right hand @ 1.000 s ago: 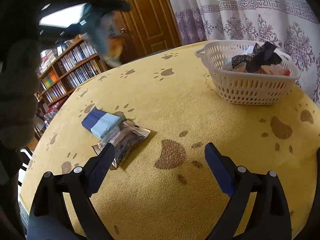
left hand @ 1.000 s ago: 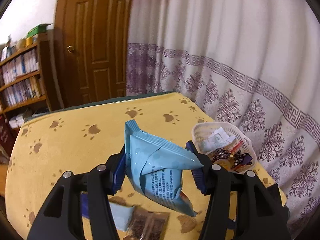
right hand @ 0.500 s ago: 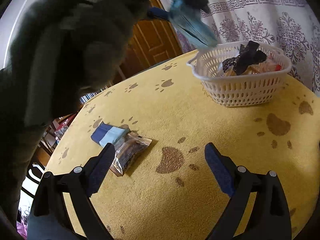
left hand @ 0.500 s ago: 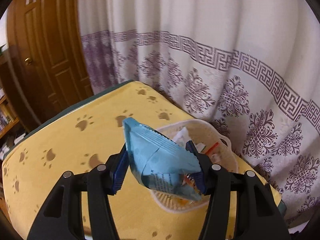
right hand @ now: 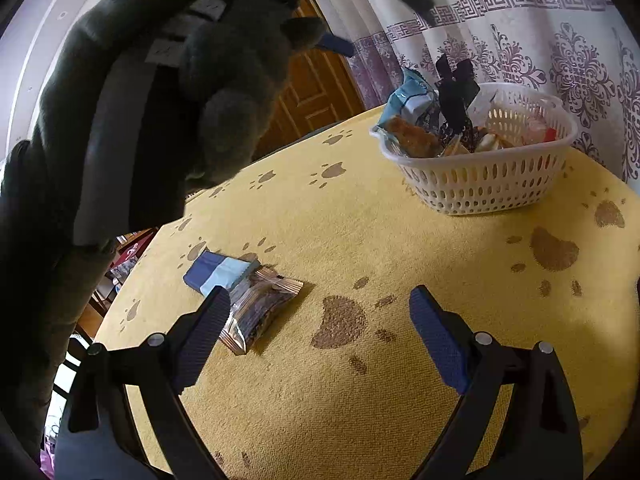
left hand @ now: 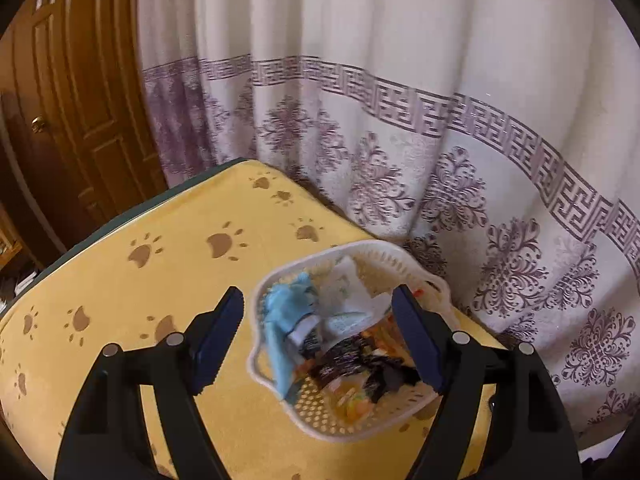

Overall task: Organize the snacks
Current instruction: 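Drop the light blue bag into the basket by opening the left tool, then move the left tool back to the blue-and-white box on the table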

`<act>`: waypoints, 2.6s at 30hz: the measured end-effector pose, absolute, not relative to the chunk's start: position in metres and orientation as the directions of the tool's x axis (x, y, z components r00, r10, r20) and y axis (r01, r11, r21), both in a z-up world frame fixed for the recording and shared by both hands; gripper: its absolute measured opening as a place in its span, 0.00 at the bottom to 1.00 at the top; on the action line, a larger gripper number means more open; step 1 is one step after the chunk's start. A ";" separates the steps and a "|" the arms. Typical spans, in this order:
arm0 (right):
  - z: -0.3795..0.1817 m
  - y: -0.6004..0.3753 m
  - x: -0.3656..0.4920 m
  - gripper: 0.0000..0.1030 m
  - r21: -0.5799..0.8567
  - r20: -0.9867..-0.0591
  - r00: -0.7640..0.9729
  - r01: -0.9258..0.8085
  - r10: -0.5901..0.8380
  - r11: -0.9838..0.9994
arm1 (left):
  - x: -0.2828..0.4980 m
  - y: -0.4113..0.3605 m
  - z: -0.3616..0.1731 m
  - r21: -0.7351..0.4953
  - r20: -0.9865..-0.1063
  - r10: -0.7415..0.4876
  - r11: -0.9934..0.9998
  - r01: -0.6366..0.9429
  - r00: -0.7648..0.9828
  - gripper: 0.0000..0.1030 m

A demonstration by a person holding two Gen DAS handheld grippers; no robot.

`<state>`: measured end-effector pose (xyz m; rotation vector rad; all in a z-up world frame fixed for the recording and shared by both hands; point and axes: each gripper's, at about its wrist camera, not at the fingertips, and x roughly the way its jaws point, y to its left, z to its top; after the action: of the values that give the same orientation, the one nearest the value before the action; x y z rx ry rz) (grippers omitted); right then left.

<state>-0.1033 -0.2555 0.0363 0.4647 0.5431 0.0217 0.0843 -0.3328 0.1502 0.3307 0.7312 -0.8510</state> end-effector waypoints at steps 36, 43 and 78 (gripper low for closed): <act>0.033 -0.256 -0.104 0.90 0.425 -0.497 0.857 0.104 0.136 0.899 | 0.073 -0.071 0.103 -0.070 -0.700 -0.302 0.931 0.358 0.647 0.80; 0.033 -0.254 -0.103 0.90 0.408 -0.509 0.853 0.121 0.116 0.905 | 0.081 -0.060 0.067 -0.108 -0.752 -0.238 0.965 0.241 0.615 0.80; 0.032 -0.246 -0.095 0.90 0.346 -0.561 0.825 0.156 0.071 0.925 | 0.105 -0.030 0.025 -0.182 -0.818 -0.181 0.982 0.052 0.547 0.82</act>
<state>-0.0952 -0.2461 0.0319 0.3927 0.6030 -0.0466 0.1048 -0.0300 0.0251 -0.1421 0.9838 -0.1387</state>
